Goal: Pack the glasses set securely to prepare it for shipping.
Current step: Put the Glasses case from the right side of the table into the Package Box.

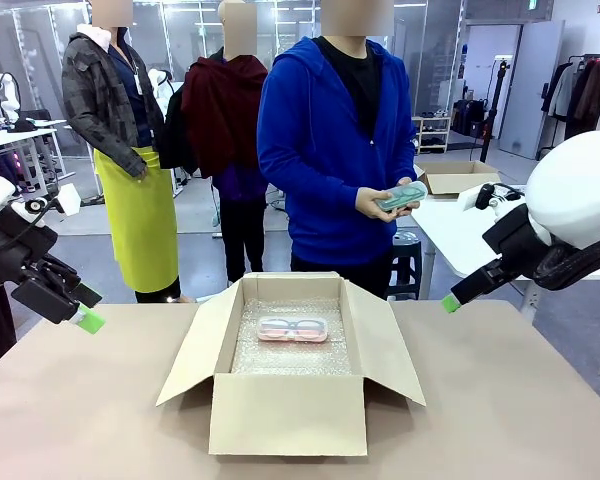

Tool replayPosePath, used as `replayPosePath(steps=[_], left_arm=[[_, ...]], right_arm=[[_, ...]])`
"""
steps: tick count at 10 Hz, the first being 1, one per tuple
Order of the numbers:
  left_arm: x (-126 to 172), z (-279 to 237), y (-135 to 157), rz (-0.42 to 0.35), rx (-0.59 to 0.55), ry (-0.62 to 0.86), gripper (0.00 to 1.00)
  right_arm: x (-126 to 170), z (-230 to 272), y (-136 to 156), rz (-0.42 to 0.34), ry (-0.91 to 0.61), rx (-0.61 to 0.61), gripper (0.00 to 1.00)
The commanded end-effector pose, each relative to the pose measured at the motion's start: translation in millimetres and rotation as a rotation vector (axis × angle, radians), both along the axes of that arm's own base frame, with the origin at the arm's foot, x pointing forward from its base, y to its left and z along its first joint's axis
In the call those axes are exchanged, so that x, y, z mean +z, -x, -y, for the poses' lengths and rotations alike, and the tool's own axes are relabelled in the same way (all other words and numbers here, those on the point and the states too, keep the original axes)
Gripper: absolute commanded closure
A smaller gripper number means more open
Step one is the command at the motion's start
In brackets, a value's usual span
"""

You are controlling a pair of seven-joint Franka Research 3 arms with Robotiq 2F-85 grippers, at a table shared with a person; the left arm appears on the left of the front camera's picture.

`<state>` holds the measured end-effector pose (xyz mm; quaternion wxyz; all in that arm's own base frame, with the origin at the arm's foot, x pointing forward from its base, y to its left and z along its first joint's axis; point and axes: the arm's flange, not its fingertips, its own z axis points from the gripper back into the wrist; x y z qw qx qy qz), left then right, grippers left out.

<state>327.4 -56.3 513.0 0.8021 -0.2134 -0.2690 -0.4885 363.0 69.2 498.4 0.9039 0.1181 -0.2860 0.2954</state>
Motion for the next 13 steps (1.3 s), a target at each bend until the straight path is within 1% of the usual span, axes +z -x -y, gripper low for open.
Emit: replayPosePath(steps=[1, 13], left_arm=[[1.6, -2.2, 0.1, 0.003, -0.026, 0.016, 0.0], [1.6, -2.2, 0.1, 0.003, -0.026, 0.016, 0.0]], right_arm=[[0.2, -0.4, -0.1, 0.001, -0.001, 0.001, 0.0], [0.2, -0.4, -0.1, 0.001, -0.001, 0.001, 0.0]])
